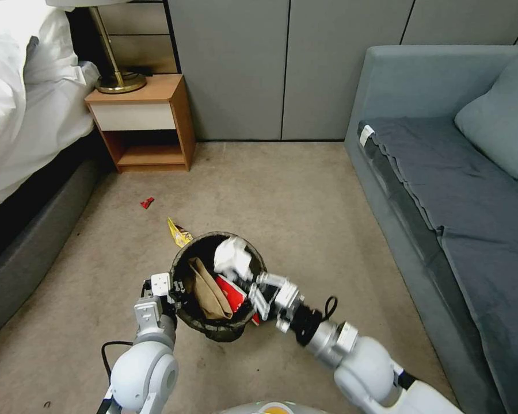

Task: Pick up the trash bin, then pick up the garbage from the floor and place it into the trash bin.

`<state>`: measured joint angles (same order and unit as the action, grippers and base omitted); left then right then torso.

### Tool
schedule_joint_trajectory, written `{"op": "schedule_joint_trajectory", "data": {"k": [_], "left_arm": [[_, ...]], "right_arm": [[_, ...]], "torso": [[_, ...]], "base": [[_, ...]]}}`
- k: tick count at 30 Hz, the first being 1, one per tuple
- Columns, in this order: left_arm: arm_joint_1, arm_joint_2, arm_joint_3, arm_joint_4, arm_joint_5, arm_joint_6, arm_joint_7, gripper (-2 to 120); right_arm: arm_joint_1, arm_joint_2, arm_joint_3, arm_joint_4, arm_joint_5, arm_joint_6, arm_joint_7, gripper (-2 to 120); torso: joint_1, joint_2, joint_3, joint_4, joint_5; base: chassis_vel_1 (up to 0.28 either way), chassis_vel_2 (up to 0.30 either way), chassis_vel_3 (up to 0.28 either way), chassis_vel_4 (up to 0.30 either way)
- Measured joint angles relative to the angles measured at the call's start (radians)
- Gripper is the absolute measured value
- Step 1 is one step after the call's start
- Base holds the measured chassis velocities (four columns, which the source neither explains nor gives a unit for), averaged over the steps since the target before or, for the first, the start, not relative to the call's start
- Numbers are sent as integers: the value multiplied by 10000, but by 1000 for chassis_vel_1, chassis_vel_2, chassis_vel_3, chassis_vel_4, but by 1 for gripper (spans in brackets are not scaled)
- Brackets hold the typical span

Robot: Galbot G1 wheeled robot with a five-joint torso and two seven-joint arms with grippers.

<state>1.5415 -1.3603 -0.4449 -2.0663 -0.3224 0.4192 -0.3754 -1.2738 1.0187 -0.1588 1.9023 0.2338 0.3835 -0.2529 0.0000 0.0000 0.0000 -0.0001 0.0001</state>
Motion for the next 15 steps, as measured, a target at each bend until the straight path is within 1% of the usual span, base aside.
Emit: {"op": "schedule_joint_trajectory", "data": {"k": [3, 6, 7, 10, 15], "left_arm": [[2, -18, 16, -36, 7, 2, 0, 0], [65, -41, 20, -129, 22, 1, -2, 0], [65, -41, 20, -129, 22, 1, -2, 0], [88, -36, 9, -184, 26, 2, -4, 0], [90, -23, -9, -237, 18, 2, -4, 0]], "right_arm": [[35, 62, -127, -291, -72, 56, -1, 0], [372, 329, -189, -911, -62, 97, 19, 0], [372, 329, -189, -911, -62, 97, 19, 0], [714, 495, -187, -1482, 31, 117, 88, 0], [915, 584, -132, -1806, 35, 123, 169, 0]], "torso": [[-1, 0, 0, 0, -2], [0, 0, 0, 2, -1], [0, 0, 0, 2, -1], [0, 0, 0, 2, -2], [0, 0, 0, 1, -1]], "base": [[0, 0, 0, 0], [0, 0, 0, 0], [0, 0, 0, 0], [0, 0, 0, 0], [0, 0, 0, 0]]}}
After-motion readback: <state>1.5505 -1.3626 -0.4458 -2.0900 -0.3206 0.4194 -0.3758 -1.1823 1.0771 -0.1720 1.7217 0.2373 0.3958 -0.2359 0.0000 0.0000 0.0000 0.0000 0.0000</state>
